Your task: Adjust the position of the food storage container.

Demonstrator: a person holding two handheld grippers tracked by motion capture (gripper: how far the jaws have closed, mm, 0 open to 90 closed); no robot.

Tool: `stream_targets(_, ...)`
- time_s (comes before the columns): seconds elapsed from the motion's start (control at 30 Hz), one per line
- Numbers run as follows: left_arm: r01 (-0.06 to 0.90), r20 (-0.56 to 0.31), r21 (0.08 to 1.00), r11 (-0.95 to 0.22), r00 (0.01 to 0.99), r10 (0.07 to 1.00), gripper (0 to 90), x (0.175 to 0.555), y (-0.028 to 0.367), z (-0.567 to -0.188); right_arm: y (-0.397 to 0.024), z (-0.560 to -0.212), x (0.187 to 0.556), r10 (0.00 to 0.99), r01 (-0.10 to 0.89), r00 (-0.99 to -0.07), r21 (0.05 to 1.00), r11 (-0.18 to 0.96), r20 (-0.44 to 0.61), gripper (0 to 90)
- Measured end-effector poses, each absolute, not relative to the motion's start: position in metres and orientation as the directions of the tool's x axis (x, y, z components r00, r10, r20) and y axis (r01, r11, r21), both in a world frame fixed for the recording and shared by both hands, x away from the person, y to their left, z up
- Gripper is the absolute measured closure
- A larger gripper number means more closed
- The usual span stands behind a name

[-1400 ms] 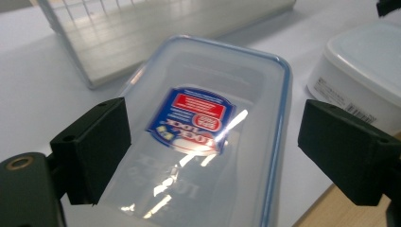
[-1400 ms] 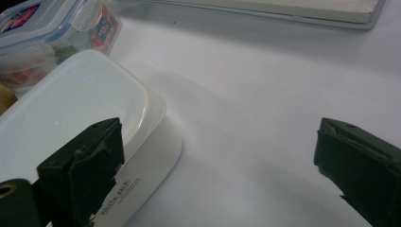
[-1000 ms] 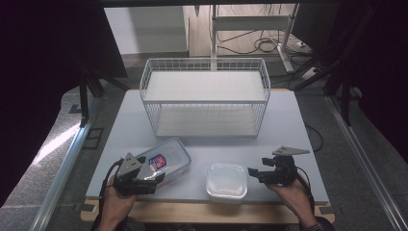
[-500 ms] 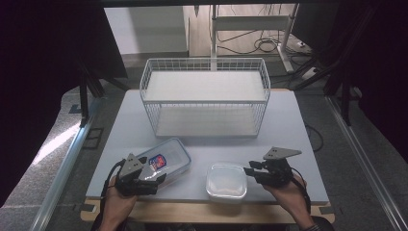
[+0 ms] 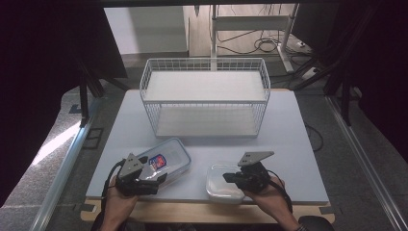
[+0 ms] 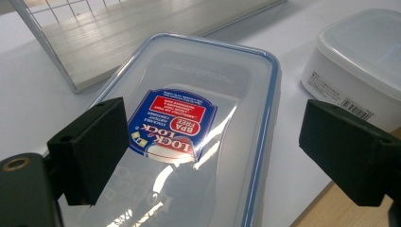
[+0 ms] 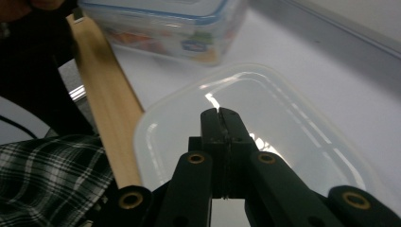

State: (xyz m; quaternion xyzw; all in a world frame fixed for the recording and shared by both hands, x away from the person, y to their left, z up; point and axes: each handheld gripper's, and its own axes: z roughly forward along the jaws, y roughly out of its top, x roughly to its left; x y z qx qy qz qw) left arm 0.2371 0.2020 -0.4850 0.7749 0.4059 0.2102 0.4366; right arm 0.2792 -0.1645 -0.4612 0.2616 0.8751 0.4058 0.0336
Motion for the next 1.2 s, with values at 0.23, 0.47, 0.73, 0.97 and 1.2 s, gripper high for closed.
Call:
stream_targets(0.23,0.448,-0.029,0.844,-0.293,0.585,0.811,9.4,0.237,0.202,-0.485,-0.14,-0.465,0.273,0.433,0.412,-0.885,0.721,0.557,0.171,89.2)
stream_targets(0.47,0.448,-0.02,0.841,-0.304,0.587,0.809,9.5,0.237,0.201,-0.486,-0.108,-0.469,0.266,0.371,0.37,-0.914,0.709,0.601,0.163,89.1)
stream_targets(0.73,0.446,-0.011,0.838,-0.313,0.588,0.809,9.6,0.237,0.201,-0.485,-0.089,-0.48,0.259,0.365,0.348,-0.923,0.657,0.669,0.118,89.3)
stream_targets(0.97,0.447,-0.011,0.838,-0.314,0.588,0.809,9.6,0.236,0.201,-0.485,-0.099,-0.477,0.258,0.402,0.352,-0.913,0.641,0.682,0.075,89.3)
stream_targets(1.2,0.448,-0.01,0.837,-0.315,0.587,0.81,9.6,0.236,0.201,-0.485,-0.126,-0.475,0.266,0.466,0.402,-0.882,0.641,0.654,0.078,89.4)
